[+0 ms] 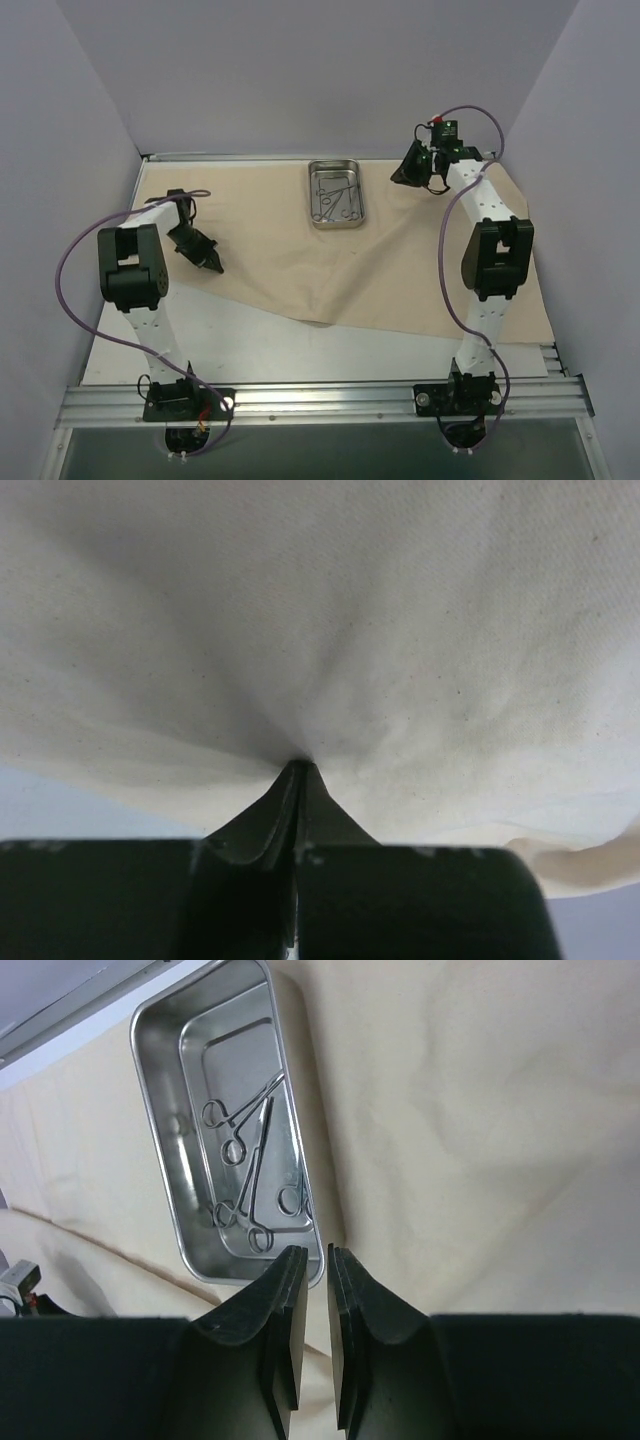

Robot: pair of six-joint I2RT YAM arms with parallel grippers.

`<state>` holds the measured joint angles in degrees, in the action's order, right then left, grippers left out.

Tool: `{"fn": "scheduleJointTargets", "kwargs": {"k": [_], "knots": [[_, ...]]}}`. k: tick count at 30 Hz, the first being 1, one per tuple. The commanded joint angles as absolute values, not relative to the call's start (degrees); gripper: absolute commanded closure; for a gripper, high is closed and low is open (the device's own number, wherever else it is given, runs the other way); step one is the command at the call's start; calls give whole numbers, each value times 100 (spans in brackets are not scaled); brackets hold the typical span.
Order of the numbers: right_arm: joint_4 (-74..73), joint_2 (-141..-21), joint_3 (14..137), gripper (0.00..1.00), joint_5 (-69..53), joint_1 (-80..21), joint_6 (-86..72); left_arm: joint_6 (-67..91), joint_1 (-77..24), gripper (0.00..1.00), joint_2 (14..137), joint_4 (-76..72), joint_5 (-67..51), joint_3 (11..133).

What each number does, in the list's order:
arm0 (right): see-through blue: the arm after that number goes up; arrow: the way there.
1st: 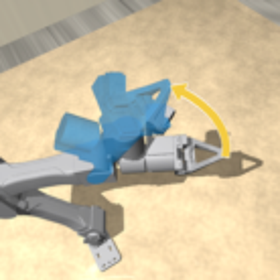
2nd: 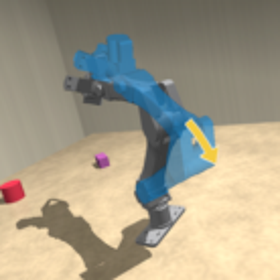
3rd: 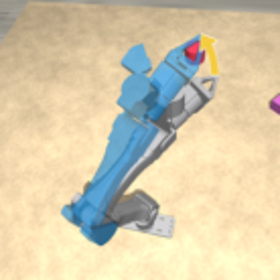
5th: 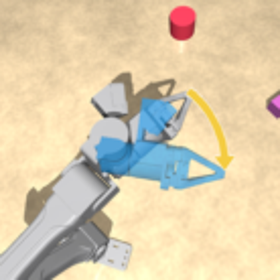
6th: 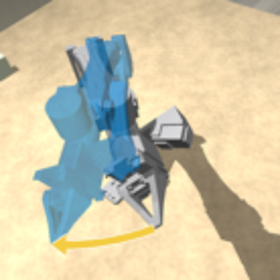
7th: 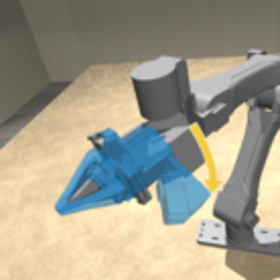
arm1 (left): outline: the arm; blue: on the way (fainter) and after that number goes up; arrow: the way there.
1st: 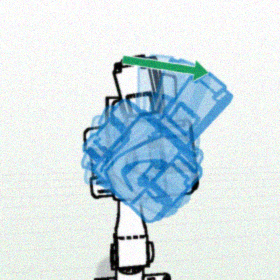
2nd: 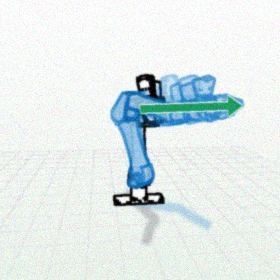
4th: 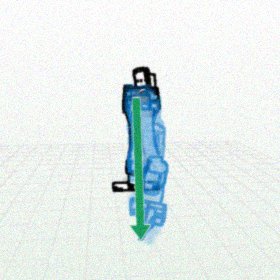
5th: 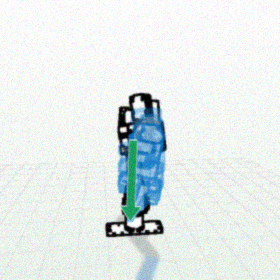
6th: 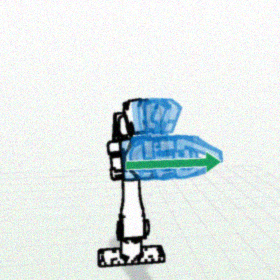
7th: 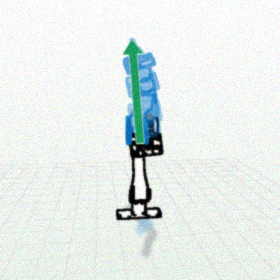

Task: Open and lay out the surgical kit
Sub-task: Smooth out the surgical kit at the center of the board.

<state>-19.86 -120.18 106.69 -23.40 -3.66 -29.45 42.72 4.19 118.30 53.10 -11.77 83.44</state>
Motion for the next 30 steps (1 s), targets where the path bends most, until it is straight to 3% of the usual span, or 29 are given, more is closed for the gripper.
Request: {"fn": "scheduleJointTargets", "kwargs": {"k": [1,10,18,23,30], "knots": [[-2320,-11462,10433,84,-2285,-202,-2733,4649,396,98,11384,5625,-1274,7551],[-3417,-10531,9230,84,-1723,-26,-2374,4555,360,98,9504,6363,-1274,6319],[-3788,-9326,7420,86,-1433,158,-2057,3613,211,98,8754,5962,-1354,7546],[-3420,-8930,6594,95,-1880,106,-1899,3042,264,98,10333,5817,-950,9637],[-2682,-9114,5636,100,-2153,35,-2232,2909,334,98,13012,5792,-1695,12214]]}}
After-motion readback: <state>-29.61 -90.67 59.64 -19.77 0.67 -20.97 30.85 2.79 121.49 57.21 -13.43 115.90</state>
